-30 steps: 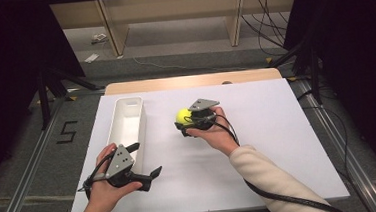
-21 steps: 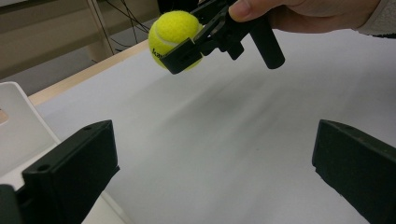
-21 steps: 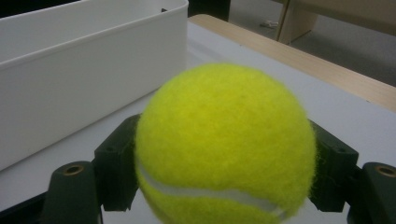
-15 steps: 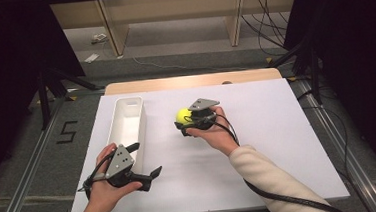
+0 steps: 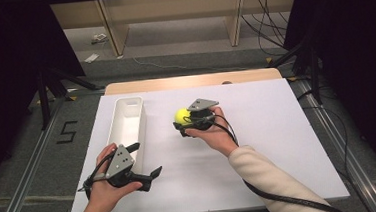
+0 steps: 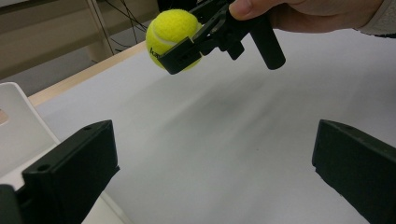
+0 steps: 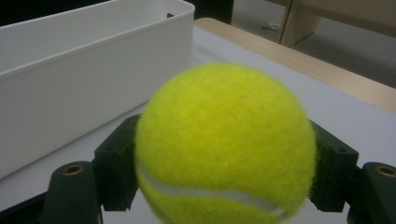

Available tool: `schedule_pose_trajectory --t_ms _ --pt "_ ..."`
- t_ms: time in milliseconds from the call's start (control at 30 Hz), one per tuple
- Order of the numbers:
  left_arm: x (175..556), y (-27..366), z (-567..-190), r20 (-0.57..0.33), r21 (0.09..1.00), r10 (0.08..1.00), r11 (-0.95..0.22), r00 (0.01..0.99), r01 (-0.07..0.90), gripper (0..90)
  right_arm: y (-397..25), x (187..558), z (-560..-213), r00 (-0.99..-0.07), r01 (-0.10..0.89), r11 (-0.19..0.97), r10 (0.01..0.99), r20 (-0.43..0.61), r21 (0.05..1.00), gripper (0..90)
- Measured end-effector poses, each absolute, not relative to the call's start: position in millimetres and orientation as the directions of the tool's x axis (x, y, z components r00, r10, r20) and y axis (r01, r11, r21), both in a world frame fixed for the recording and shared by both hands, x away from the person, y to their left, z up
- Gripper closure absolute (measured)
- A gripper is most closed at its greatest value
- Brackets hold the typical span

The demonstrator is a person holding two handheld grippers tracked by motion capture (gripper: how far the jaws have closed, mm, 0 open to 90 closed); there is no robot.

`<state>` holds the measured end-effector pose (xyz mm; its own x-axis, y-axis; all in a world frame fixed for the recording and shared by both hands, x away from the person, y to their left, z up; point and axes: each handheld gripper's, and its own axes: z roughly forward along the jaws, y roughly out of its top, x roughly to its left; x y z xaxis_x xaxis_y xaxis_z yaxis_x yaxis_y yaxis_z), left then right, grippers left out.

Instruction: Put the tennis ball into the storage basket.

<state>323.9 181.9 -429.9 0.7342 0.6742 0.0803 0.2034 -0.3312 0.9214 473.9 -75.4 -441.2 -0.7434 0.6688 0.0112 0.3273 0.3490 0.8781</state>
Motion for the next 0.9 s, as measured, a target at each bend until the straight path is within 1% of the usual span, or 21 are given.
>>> schedule_pose_trajectory --t_ms 900 --pt "323.5 181.5 -429.1 0.084 0.922 0.674 -0.331 0.734 0.199 0.0 -68.7 468.5 -434.2 -0.758 0.319 0.334 0.651 0.028 0.887 26.6"
